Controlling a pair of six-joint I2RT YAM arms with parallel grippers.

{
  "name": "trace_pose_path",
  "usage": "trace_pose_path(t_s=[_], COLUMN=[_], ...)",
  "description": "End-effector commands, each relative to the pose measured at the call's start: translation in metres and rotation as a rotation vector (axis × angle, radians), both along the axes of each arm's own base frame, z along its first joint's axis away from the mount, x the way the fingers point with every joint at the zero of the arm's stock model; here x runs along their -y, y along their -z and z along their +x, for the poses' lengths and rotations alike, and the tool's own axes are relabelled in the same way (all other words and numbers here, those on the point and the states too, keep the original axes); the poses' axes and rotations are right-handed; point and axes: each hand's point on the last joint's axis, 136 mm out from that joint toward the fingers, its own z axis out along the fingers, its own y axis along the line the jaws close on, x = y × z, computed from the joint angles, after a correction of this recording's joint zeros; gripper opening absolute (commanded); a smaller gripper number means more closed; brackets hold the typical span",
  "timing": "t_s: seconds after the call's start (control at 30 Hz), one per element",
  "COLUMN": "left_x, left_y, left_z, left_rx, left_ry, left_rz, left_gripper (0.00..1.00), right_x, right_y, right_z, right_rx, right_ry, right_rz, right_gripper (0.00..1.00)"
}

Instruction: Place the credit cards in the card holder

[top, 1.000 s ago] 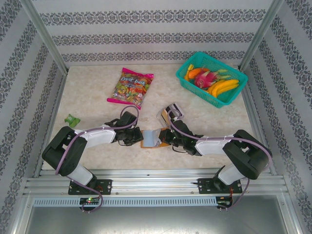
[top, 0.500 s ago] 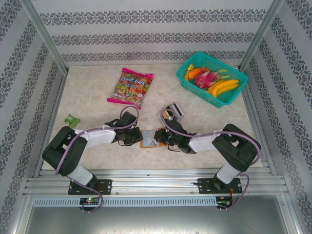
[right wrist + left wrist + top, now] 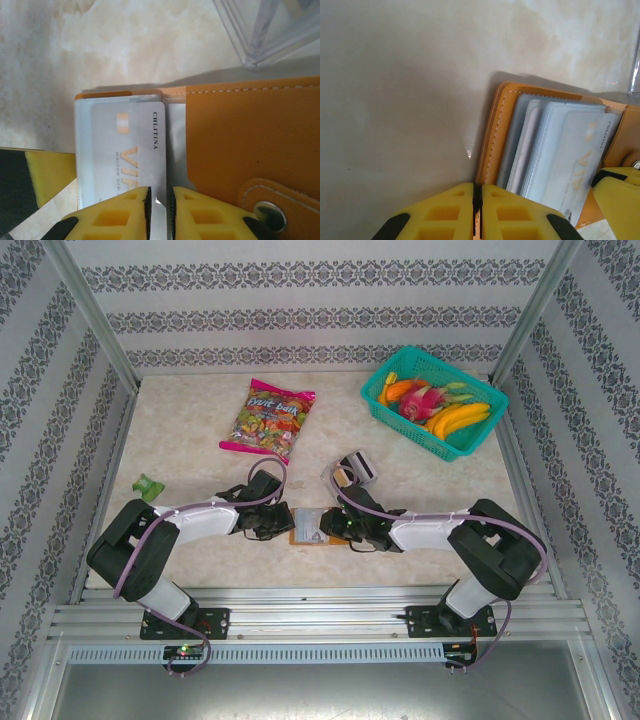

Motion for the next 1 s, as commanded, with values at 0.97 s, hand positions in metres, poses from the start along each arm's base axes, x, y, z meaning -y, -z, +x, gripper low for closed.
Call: trace_pose_path(t_s=[0.97], left_x=[-0.015], left_y=[-0.026], left_z=[0.010], left_rx=[0.087], left_ry=[-0.025], left_rz=[0.091], left_gripper=[0.24], right_x=[0.038], right_y=[-0.094], right_z=[0.023], right_rx=[0.242], right_ry=[-0.118], right_rz=[-0.204], right_gripper=[0.39])
